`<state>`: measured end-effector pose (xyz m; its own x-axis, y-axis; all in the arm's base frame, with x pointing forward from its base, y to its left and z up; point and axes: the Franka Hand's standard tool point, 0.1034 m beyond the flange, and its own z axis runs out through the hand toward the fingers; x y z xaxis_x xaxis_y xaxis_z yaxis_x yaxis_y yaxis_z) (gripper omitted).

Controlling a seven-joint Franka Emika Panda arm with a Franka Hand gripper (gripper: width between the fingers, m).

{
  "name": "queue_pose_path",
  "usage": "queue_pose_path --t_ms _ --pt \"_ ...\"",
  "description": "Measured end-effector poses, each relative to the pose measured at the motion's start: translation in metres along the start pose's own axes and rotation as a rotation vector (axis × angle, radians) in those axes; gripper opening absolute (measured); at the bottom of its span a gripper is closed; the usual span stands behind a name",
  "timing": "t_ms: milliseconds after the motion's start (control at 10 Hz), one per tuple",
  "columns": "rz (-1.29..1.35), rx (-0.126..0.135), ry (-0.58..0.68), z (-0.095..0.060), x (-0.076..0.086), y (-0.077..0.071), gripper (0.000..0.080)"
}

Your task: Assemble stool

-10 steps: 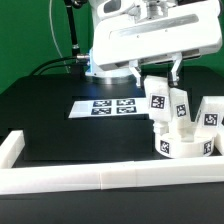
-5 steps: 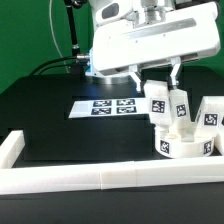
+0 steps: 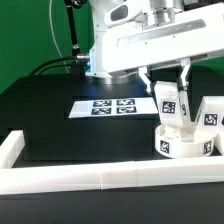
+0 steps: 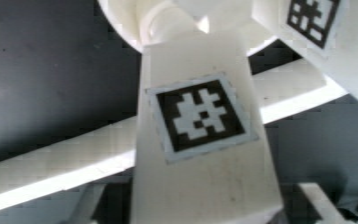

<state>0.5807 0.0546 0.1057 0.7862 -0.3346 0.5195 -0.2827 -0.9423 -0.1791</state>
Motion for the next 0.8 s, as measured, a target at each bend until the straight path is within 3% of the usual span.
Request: queue_pose_path --t_ms 500,800 --pt "-0.004 -0.01 -0.02 0.009 -0.012 0.004 0.0324" --pt "-0.009 -0.011 0.012 0.011 -0.01 0.005 0.0324"
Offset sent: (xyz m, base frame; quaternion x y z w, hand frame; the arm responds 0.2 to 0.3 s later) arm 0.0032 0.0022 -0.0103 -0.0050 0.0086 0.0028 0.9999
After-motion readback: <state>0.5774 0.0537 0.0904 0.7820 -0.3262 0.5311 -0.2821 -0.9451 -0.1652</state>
